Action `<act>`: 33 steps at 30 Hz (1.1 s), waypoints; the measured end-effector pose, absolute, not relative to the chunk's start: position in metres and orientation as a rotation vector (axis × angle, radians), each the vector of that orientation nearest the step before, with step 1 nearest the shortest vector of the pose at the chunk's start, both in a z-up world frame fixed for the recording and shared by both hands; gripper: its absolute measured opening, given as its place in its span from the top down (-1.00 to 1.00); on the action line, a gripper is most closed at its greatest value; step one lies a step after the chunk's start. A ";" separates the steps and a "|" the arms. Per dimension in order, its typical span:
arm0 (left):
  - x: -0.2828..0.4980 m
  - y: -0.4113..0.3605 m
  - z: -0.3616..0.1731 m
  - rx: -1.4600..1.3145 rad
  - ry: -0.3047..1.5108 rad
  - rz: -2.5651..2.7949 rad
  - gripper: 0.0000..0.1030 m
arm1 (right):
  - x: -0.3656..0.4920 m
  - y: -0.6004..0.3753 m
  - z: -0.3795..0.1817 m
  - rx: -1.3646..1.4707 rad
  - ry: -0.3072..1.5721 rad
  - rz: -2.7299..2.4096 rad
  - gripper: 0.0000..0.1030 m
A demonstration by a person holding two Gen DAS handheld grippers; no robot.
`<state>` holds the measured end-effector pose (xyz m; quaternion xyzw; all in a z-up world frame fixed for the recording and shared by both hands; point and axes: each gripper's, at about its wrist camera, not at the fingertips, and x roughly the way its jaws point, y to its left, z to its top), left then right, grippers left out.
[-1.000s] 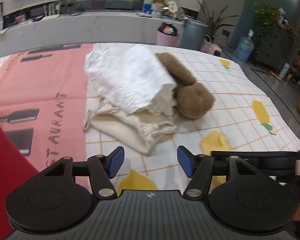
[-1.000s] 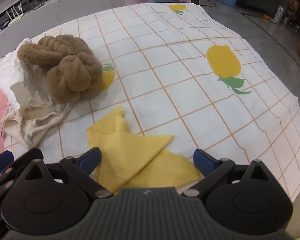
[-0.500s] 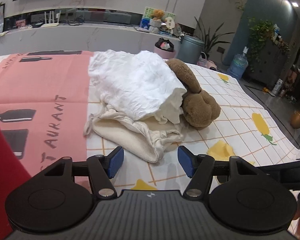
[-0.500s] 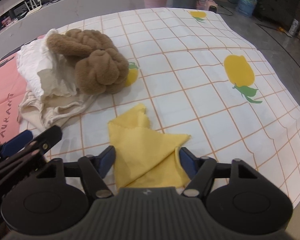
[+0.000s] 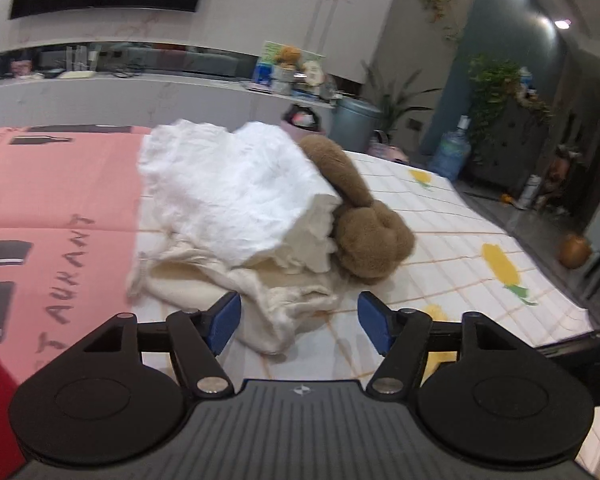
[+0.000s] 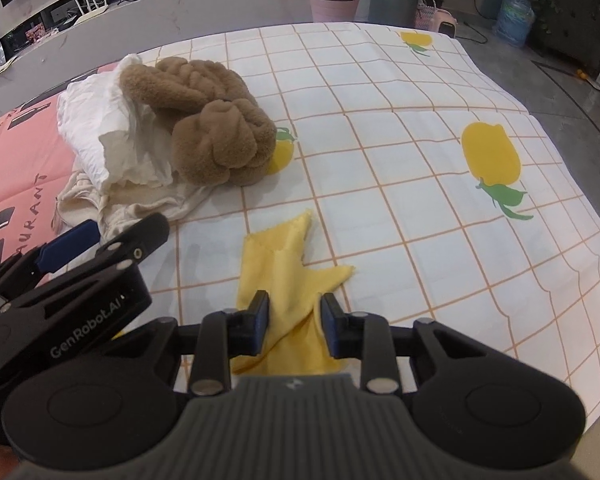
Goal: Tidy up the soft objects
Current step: 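Grasp the yellow cloth with the right tool while the left tool grasps the beige cloth bag, then lift the yellow cloth and beige bag up and carry them toward the box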
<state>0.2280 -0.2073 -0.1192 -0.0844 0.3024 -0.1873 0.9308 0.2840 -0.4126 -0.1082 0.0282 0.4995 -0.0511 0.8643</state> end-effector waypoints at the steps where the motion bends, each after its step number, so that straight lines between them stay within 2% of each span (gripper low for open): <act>1: 0.231 -0.209 -0.121 -0.172 0.638 -0.393 -0.18 | 0.284 -0.413 -0.108 0.060 1.046 -0.106 0.45; 2: 0.231 -0.209 -0.121 -0.180 0.629 -0.389 -0.11 | 0.284 -0.414 -0.108 0.060 1.046 -0.105 0.45; 4: 0.233 -0.206 -0.122 -0.206 0.636 -0.400 0.20 | 0.284 -0.414 -0.108 0.057 1.044 -0.104 0.45; 5: 0.234 -0.205 -0.123 -0.221 0.639 -0.400 0.26 | 0.283 -0.414 -0.108 0.055 1.044 -0.104 0.45; 6: 0.235 -0.202 -0.124 -0.236 0.642 -0.393 0.48 | 0.283 -0.414 -0.108 0.055 1.043 -0.104 0.45; 7: 0.236 -0.200 -0.125 -0.249 0.646 -0.387 0.57 | 0.283 -0.414 -0.108 0.055 1.043 -0.104 0.44; 9: 0.235 -0.198 -0.125 -0.245 0.650 -0.372 0.73 | 0.284 -0.414 -0.109 0.053 1.036 -0.100 0.43; 13: 0.224 -0.204 -0.122 -0.190 0.646 -0.351 0.81 | 0.288 -0.418 -0.111 0.055 1.017 -0.108 0.37; 21: 0.178 -0.200 -0.110 -0.140 0.741 -0.374 0.81 | 0.286 -0.417 -0.111 0.049 1.012 -0.113 0.36; 23: 0.173 -0.199 -0.111 -0.142 0.763 -0.414 0.66 | 0.284 -0.417 -0.110 0.051 1.016 -0.114 0.36; 24: 0.172 -0.200 -0.111 -0.123 0.740 -0.410 0.47 | 0.284 -0.417 -0.110 0.054 1.018 -0.116 0.36; 25: 0.174 -0.203 -0.111 -0.099 0.728 -0.410 0.36 | 0.284 -0.417 -0.110 0.056 1.021 -0.118 0.36; 27: 0.175 -0.208 -0.111 -0.073 0.705 -0.414 0.24 | 0.285 -0.416 -0.110 0.052 1.022 -0.120 0.36; 31: 0.175 -0.216 -0.115 -0.011 0.651 -0.397 0.22 | 0.285 -0.416 -0.111 0.050 1.022 -0.117 0.36; 32: 0.175 -0.218 -0.116 0.002 0.641 -0.396 0.18 | 0.285 -0.417 -0.111 0.052 1.023 -0.116 0.35; 33: 0.175 -0.220 -0.116 0.005 0.636 -0.400 0.06 | 0.286 -0.417 -0.111 0.052 1.022 -0.115 0.35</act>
